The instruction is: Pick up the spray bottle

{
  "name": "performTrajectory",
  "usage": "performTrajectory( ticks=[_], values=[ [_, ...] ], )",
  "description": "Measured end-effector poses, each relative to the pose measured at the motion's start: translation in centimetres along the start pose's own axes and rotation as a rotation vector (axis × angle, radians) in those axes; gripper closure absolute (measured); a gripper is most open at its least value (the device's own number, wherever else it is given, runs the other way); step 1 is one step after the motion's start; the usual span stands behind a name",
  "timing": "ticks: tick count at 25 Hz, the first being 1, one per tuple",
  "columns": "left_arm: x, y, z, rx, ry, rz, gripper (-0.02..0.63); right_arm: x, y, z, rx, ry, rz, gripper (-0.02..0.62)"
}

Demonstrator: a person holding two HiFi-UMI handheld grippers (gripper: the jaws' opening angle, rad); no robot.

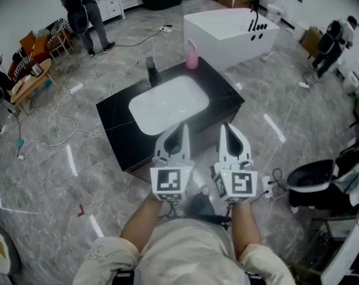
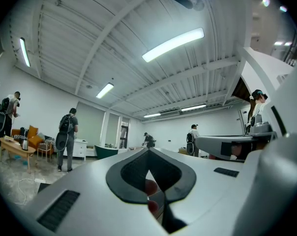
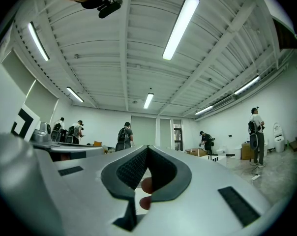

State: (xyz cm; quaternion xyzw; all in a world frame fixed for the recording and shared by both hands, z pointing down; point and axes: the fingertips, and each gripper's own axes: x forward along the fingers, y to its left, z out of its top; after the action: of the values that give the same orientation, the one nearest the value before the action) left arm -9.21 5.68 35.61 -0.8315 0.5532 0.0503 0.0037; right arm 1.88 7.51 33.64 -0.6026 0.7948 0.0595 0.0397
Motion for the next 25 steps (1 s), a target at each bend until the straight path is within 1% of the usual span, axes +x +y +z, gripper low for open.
performTrajectory(
  ticks=[5,9,18,25],
  values=[
    [3.8,-0.8,-0.6,0.011,0.005,0.000,0.604,2.6,-3.2,-0.6,0.016,0.021,-0.020,0.591],
    [7.3,-1.2,-1.2,0.009,0.009,0.016,0.604,5.0,-5.7,-1.3,0.022,0.005,0.004,0.592],
    [15.7,-3.4,-1.7,0.010,0.008,0.047,0.604,10.2,-13.0,-2.2,0.053,0.001,0.028,0.592],
    [20.4,-4.8,-2.0,0.034,0.014,0.095,0.604,13.5,-17.3,-2.7,0.085,-0.010,0.065,0.591]
  ],
)
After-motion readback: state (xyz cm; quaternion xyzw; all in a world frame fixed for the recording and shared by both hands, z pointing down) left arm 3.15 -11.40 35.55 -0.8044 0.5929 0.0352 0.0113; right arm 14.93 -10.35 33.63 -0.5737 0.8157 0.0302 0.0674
